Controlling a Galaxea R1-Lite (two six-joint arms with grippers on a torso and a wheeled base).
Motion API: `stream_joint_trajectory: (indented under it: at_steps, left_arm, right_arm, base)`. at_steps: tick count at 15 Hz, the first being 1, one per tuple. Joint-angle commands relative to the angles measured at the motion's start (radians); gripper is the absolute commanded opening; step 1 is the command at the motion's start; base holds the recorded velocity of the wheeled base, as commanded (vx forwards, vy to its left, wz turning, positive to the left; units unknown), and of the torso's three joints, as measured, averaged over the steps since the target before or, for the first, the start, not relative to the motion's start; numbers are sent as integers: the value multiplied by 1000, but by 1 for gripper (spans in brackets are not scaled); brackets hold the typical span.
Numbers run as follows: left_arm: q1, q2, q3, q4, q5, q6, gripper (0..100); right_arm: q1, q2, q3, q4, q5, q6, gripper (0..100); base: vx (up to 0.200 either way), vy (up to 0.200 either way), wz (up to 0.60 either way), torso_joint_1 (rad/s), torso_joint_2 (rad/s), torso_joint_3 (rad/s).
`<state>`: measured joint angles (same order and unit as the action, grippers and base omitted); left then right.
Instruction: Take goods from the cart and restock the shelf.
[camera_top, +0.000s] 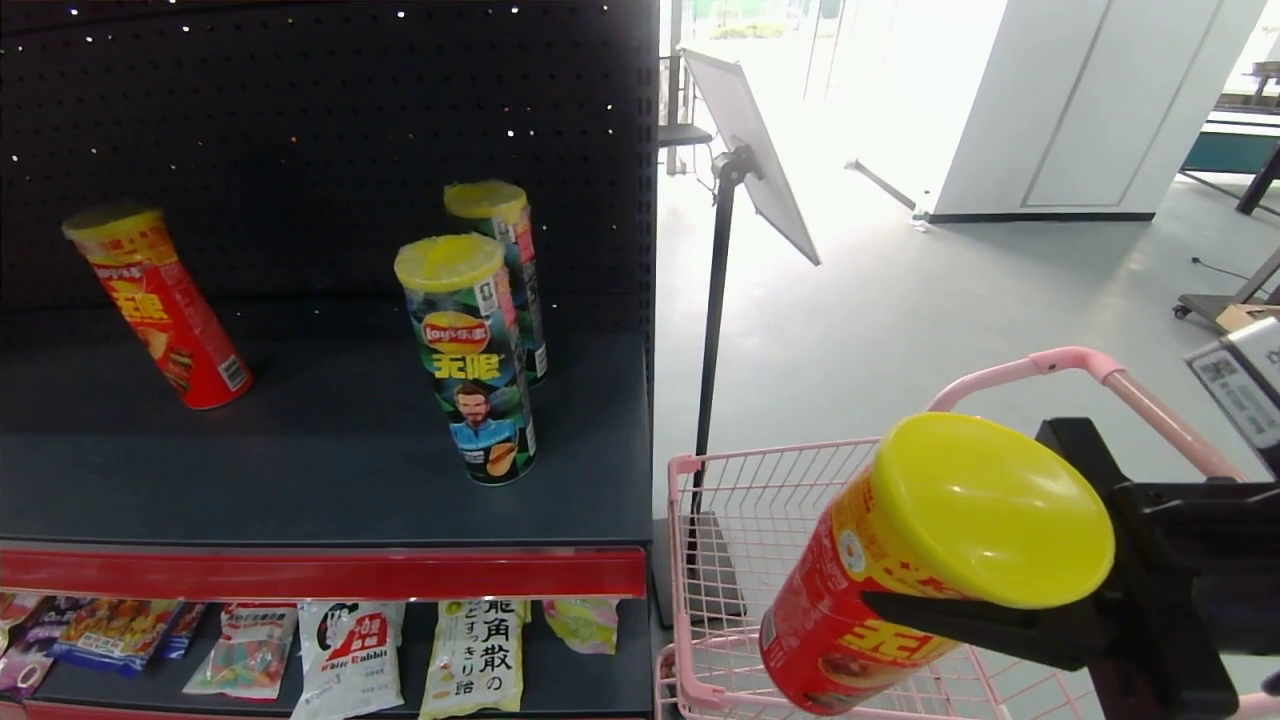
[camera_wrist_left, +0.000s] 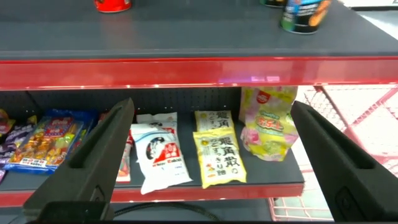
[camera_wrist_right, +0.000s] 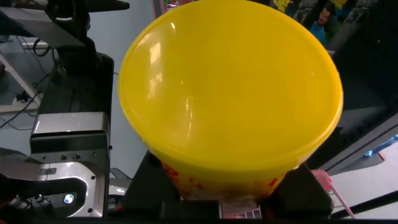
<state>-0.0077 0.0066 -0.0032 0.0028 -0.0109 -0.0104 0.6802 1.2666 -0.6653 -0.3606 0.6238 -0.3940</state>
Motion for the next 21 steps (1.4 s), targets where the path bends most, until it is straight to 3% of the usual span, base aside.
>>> stream_joint_trajectory:
  at_steps: [1,21]
  left_arm:
    - [0,1,0,0,0,0,100]
    - [0,1,0,0,0,0,100]
  right_arm:
    - [1,2,0,-1,2,0,0]
    - [1,4,6,-3,-10,0,0]
  base:
    - [0,200,0,12,7,2]
    - [0,200,0,3,2,2]
